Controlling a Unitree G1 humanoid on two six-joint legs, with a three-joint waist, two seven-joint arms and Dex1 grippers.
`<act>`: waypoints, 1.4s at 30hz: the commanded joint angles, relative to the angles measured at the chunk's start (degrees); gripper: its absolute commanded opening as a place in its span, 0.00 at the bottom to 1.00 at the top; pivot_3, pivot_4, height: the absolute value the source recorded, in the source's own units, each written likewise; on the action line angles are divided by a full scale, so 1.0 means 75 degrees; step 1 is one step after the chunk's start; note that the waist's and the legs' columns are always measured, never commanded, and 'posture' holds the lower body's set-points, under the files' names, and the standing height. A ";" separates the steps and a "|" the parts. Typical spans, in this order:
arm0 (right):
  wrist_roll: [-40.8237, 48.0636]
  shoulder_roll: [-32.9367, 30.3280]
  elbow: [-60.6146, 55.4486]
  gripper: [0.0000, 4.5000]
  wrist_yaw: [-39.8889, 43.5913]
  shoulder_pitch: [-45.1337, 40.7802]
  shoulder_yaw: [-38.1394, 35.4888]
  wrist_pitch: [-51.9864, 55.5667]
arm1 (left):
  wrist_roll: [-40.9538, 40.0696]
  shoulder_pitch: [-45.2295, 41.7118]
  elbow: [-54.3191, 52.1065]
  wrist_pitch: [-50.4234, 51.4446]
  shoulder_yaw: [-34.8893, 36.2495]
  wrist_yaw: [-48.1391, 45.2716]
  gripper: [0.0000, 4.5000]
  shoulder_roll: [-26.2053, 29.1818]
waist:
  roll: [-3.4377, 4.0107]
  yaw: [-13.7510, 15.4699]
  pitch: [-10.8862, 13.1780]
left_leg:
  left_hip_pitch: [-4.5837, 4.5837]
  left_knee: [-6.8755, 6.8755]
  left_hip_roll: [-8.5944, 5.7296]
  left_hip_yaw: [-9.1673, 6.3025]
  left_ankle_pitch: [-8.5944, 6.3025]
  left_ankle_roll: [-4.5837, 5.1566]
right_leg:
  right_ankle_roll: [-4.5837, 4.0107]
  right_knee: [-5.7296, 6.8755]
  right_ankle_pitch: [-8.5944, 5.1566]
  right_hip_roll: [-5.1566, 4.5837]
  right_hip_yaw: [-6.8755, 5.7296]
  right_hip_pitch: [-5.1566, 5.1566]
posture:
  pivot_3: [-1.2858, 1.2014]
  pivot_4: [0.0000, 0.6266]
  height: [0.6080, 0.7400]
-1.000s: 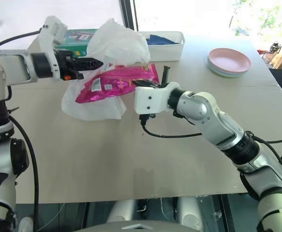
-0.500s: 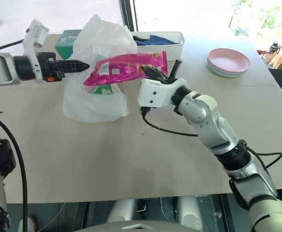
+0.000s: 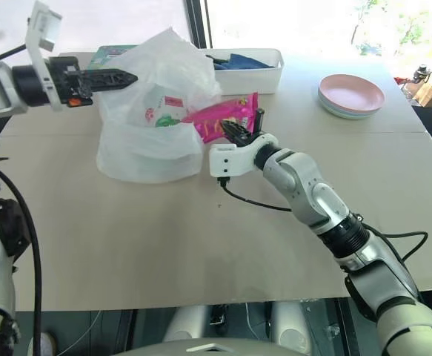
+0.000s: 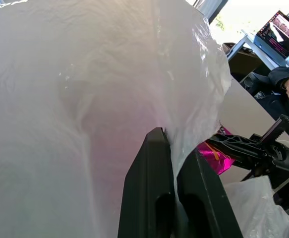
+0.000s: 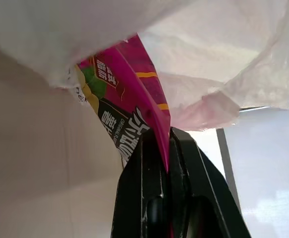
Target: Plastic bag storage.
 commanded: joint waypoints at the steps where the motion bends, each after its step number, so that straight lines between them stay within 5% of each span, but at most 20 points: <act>1: -0.0148 0.0176 -0.0125 0.02 -0.0027 -0.0280 -0.0034 -0.0423 | 0.0063 -0.0251 -0.0345 -0.0007 0.0265 0.0634 0.00 -0.0443 | 0.0000 -0.0007 0.0000 | 0.0002 0.0000 0.0000 0.0001 0.0000 0.0000 | 0.0000 0.0002 0.0000 0.0000 0.0001 0.0000 | 0.52 0.24 1.00; 9: -0.0283 0.0731 -0.0112 0.02 0.0231 -0.0552 -0.0086 -0.0646 | 0.0753 -0.0868 -0.0265 -0.0250 0.0282 0.2603 0.00 -0.2215 | -0.0001 0.0018 -0.0001 | 0.0001 0.0002 -0.0001 -0.0004 0.0001 -0.0002 | -0.0001 -0.0002 0.0001 0.0001 -0.0004 0.0007 | 0.52 0.24 1.00; 19: -0.0725 0.0834 -0.0260 0.02 0.0362 -0.0432 0.0008 -0.0827 | 0.1360 -0.1009 -0.0456 -0.0844 0.0463 0.3922 0.00 -0.3216 | -0.0001 -0.0002 -0.0001 | 0.0006 0.0001 -0.0001 -0.0001 0.0003 -0.0006 | -0.0001 0.0001 0.0002 0.0002 -0.0003 0.0009 | 0.52 0.24 1.00; 26: -0.0482 0.0921 0.0558 0.02 0.0189 -0.0871 -0.0009 -0.1543 | -0.0171 -0.0670 -0.2005 0.0268 0.0714 0.2769 0.00 -0.3254 | -0.0001 -0.0020 0.0000 | 0.0005 0.0000 -0.0001 -0.0002 0.0004 -0.0007 | -0.0001 -0.0003 0.0002 0.0001 -0.0004 0.0009 | 0.52 0.24 1.00; 33: 0.0231 0.1843 0.4081 0.02 -0.0664 -0.2280 0.0020 -0.2909 | -0.1441 -0.0128 -0.3167 0.1177 0.1143 0.2104 0.00 -0.2847 | 0.0000 -0.0205 0.0000 | 0.0029 0.0000 0.0002 -0.0021 0.0014 -0.0024 | -0.0003 0.0005 0.0003 0.0002 -0.0015 0.0031 | 0.52 0.24 1.00; 37: 0.0774 0.2301 0.5239 0.30 -0.0860 -0.2621 -0.0262 -0.3051 | -0.1254 0.0337 -0.3376 0.1069 0.1037 0.2398 0.00 -0.2825 | 0.0001 -0.0210 0.0000 | 0.0036 -0.0009 0.0003 -0.0021 0.0016 -0.0027 | -0.0003 0.0004 0.0003 0.0003 -0.0012 0.0034 | 0.52 0.24 1.00; 41: 0.0844 0.1789 0.4613 0.70 -0.0557 -0.2282 -0.0551 -0.2527 | -0.0846 0.1083 -0.3692 0.0349 0.0744 0.2608 0.00 -0.2725 | 0.0000 -0.0141 0.0000 | 0.0027 -0.0009 -0.0003 -0.0027 0.0016 -0.0027 | -0.0004 0.0002 0.0004 -0.0005 -0.0017 0.0034 | 0.52 0.24 1.00; 42: 0.1224 0.1661 0.4304 0.70 -0.0143 -0.2082 -0.0721 -0.2372 | -0.0694 0.1236 -0.3715 0.0092 0.0666 0.2660 0.00 -0.2717 | 0.0000 -0.0132 -0.0001 | 0.0023 -0.0008 -0.0006 -0.0030 0.0016 -0.0027 | -0.0004 0.0001 0.0004 -0.0010 -0.0022 0.0035 | 0.52 0.24 1.00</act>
